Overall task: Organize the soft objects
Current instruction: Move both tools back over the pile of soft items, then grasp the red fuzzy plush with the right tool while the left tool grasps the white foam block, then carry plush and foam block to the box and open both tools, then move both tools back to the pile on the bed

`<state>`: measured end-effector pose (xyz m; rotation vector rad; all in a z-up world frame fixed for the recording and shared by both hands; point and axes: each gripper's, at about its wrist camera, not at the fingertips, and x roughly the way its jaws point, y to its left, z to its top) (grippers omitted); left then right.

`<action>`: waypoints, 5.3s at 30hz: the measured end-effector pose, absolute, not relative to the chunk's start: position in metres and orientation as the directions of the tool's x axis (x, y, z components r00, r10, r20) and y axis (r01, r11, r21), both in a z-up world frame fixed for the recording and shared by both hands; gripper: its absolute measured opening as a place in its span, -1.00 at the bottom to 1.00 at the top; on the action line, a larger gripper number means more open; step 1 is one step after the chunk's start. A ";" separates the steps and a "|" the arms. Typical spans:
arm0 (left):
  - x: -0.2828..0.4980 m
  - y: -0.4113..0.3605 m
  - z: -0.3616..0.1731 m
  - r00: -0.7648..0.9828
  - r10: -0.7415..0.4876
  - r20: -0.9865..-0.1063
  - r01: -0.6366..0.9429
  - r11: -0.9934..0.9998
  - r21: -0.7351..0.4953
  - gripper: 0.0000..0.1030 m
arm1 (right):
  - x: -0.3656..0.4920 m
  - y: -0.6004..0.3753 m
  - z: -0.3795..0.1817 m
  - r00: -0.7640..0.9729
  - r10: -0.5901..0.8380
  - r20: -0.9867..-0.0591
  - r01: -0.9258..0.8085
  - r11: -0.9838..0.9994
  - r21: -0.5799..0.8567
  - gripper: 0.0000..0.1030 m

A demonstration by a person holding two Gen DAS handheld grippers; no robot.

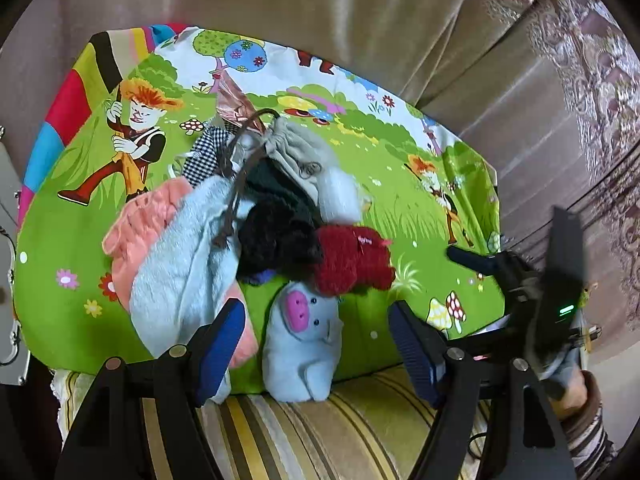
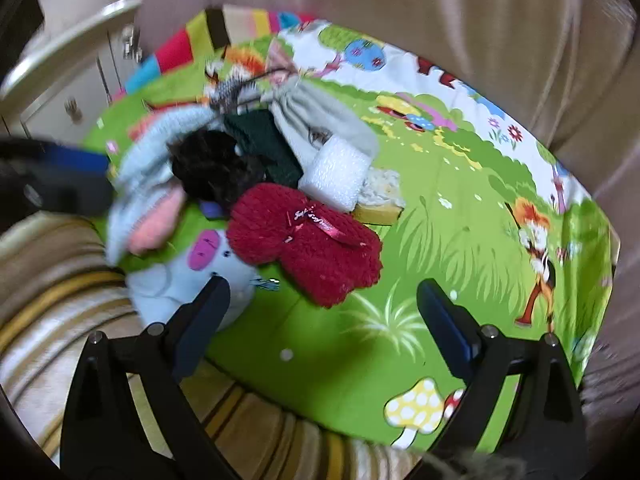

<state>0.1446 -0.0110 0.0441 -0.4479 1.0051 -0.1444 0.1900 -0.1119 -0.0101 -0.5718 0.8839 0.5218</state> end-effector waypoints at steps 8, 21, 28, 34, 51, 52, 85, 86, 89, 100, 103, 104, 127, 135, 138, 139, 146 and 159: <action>0.161 0.001 0.046 0.553 -0.338 -0.762 -0.107 0.878 -0.467 0.46 | 0.214 -0.088 -0.050 0.531 0.127 -0.838 -0.696 0.629 -0.346 0.67; 0.203 -0.006 0.056 0.576 -0.369 -0.729 -0.075 0.864 -0.497 0.44 | 0.238 -0.100 -0.069 0.467 0.203 -0.861 -0.705 0.673 -0.224 -0.38; 0.239 -0.016 0.036 0.530 -0.477 -0.701 -0.086 0.792 -0.604 0.27 | 0.241 -0.128 -0.055 0.398 0.276 -0.875 -0.661 0.747 -0.065 -0.47; 0.263 -0.031 0.013 0.477 -0.528 -0.703 -0.103 0.760 -0.641 0.21 | 0.236 -0.154 -0.045 0.374 0.298 -0.878 -0.607 0.795 0.012 -0.48; 0.294 -0.068 -0.038 0.359 -0.390 -0.848 -0.108 0.885 -0.452 0.21 | 0.215 -0.215 -0.028 0.438 0.256 -0.862 -0.437 0.899 0.045 -0.48; 0.296 -0.070 -0.041 0.354 -0.385 -0.852 -0.101 0.890 -0.444 0.21 | 0.211 -0.218 -0.026 0.442 0.254 -0.861 -0.432 0.901 0.044 -0.48; 0.155 -0.175 0.029 0.393 -0.617 -0.682 0.146 0.774 -0.616 -0.21 | 0.116 -0.298 0.024 0.603 0.065 -0.795 -0.159 0.986 -0.040 -0.48; 0.152 -0.183 0.031 0.386 -0.622 -0.681 0.160 0.773 -0.614 -0.21 | 0.112 -0.306 0.026 0.608 0.051 -0.792 -0.140 0.989 -0.043 -0.48; 0.147 -0.203 0.035 0.366 -0.639 -0.677 0.191 0.763 -0.617 -0.21 | 0.101 -0.327 0.030 0.620 0.028 -0.784 -0.090 0.995 -0.036 -0.48; 0.136 -0.289 0.040 0.261 -0.657 -0.708 0.329 0.750 -0.574 -0.21 | 0.067 -0.409 0.030 0.608 -0.089 -0.789 0.100 0.994 -0.036 -0.47; 0.135 -0.313 0.035 0.228 -0.649 -0.726 0.356 0.749 -0.558 -0.21 | 0.061 -0.427 0.026 0.593 -0.130 -0.795 0.156 0.987 -0.045 -0.45; 0.135 -0.321 0.033 0.219 -0.645 -0.732 0.365 0.750 -0.552 -0.21 | 0.059 -0.433 0.025 0.589 -0.141 -0.796 0.174 0.984 -0.045 -0.44; 0.141 -0.360 0.017 0.168 -0.617 -0.769 0.386 0.758 -0.525 0.18 | 0.047 -0.477 0.019 0.566 -0.269 -0.779 0.338 0.938 -0.078 0.24; 0.136 -0.349 0.023 0.186 -0.615 -0.766 0.393 0.761 -0.516 0.18 | 0.046 -0.471 0.023 0.583 -0.248 -0.774 0.322 0.945 -0.060 0.40; 0.132 -0.333 0.027 0.210 -0.610 -0.764 0.385 0.770 -0.509 0.18 | 0.047 -0.462 0.027 0.596 -0.221 -0.772 0.294 0.955 -0.046 0.44; 0.131 -0.327 0.029 0.222 -0.607 -0.763 0.380 0.774 -0.506 0.19 | 0.048 -0.457 0.029 0.599 -0.205 -0.774 0.279 0.960 -0.039 0.45; 0.124 -0.249 0.032 0.324 -0.567 -0.758 0.277 0.822 -0.497 0.26 | 0.061 -0.406 0.039 0.629 -0.093 -0.772 0.128 0.992 -0.016 0.47; 0.122 -0.093 0.018 0.462 -0.460 -0.758 -0.064 0.836 -0.546 0.28 | 0.098 -0.303 0.041 0.592 0.115 -0.798 -0.152 0.988 0.029 0.54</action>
